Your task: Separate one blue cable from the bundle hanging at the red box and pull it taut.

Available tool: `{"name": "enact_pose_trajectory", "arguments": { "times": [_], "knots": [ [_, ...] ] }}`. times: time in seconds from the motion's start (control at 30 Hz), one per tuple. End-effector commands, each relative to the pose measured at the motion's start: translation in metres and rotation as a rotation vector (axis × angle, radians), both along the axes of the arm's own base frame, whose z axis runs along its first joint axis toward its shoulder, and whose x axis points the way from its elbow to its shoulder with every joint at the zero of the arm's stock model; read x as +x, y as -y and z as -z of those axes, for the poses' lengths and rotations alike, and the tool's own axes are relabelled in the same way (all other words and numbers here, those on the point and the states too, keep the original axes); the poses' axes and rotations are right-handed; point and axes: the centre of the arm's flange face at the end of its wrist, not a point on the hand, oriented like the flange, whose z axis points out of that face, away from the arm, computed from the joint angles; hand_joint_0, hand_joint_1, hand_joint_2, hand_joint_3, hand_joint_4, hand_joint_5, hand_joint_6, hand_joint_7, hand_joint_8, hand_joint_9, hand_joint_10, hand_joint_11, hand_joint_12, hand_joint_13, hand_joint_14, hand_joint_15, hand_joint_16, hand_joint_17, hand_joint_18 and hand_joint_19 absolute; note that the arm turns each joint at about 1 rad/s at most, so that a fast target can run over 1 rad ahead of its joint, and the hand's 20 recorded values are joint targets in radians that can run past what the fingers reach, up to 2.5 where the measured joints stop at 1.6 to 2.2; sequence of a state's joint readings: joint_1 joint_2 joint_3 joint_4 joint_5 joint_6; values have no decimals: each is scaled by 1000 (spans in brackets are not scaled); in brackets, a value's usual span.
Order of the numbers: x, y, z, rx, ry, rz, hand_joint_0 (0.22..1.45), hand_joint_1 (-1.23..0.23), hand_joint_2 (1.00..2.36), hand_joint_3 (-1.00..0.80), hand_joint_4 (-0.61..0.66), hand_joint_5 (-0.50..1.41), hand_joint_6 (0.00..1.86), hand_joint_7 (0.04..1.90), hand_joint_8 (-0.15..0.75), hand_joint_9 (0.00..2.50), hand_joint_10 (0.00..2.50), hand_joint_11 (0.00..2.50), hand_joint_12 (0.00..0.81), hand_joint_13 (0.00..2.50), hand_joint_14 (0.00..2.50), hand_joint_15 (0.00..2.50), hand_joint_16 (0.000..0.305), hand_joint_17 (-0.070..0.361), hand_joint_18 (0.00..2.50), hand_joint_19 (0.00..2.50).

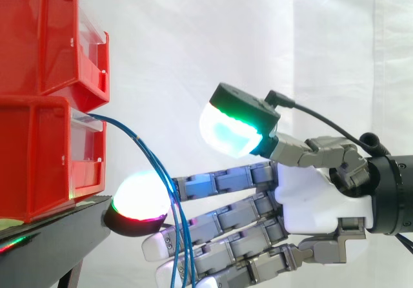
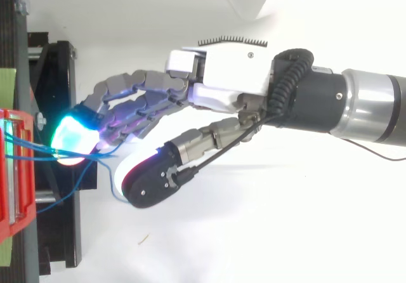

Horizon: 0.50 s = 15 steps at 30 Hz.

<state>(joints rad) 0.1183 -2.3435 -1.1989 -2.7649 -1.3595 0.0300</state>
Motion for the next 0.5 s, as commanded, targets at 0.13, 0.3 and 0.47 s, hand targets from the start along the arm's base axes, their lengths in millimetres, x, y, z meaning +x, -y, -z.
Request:
{"name": "enact_pose_trajectory", "arguments": {
  "times": [0.13,0.3,0.47],
  "knots": [
    [3,-3,-3,28,21,-36,539,-668,1005,-445,208,-191,503,812,241,560,13,342,352,602,10,265,46,104,504,468],
    [4,-5,-4,29,30,-39,551,-662,1007,-427,212,-186,503,830,236,560,13,343,350,612,11,258,45,101,510,463],
    [5,-8,-5,30,36,-42,563,-649,1010,-401,217,-177,503,867,239,579,13,342,341,632,12,272,44,100,525,463]
  ]
}}
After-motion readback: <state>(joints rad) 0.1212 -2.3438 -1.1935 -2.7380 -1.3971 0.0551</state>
